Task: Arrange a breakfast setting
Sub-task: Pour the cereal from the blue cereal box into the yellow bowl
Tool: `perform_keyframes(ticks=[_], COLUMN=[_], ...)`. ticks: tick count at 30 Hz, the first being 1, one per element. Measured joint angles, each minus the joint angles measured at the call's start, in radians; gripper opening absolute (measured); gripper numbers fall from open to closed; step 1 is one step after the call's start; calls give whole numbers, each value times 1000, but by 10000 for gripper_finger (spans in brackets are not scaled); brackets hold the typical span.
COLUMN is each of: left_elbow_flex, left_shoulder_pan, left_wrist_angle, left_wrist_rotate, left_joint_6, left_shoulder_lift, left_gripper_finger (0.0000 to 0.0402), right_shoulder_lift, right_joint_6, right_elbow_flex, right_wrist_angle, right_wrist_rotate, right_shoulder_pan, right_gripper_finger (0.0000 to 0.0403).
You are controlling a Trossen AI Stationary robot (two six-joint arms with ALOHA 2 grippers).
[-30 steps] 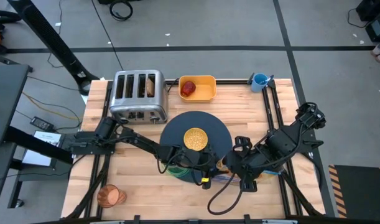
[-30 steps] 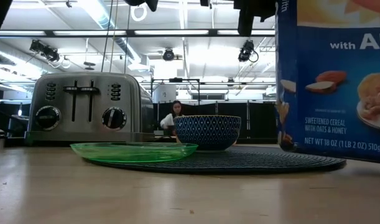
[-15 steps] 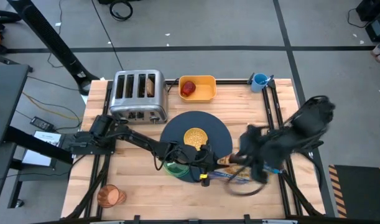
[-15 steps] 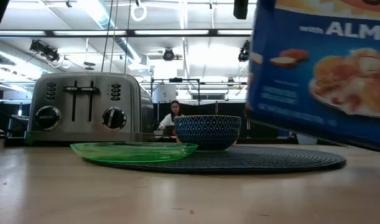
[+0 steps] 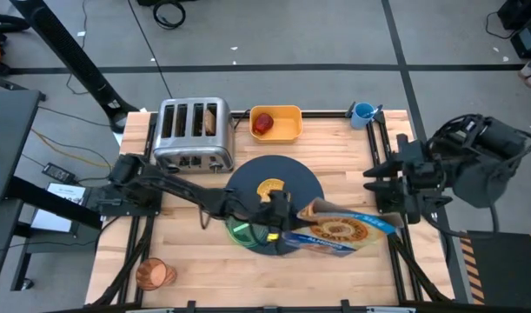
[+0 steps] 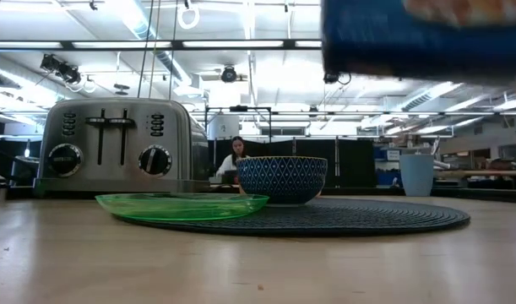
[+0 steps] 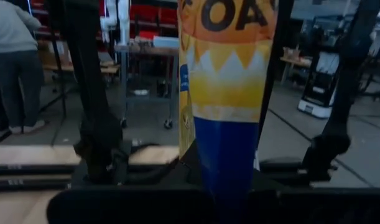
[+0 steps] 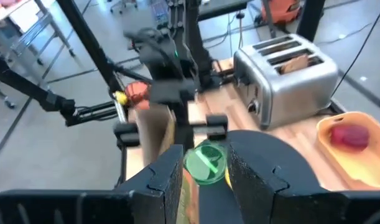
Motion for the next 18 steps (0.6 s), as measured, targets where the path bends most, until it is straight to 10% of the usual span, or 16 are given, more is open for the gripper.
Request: perform_keyframes(ticks=[18], left_elbow_flex=[0], left_shoulder_pan=[5], left_wrist_angle=[-357], left_wrist_rotate=[-36], left_joint_6=[52], left_shoulder_lift=[-368], left_gripper_finger=[3], right_shoulder_lift=[-140], right_joint_6=[-457], right_elbow_flex=[-8], right_wrist_angle=[294], right_wrist_rotate=[44], right_shoulder_pan=[-10], right_gripper_finger=[229])
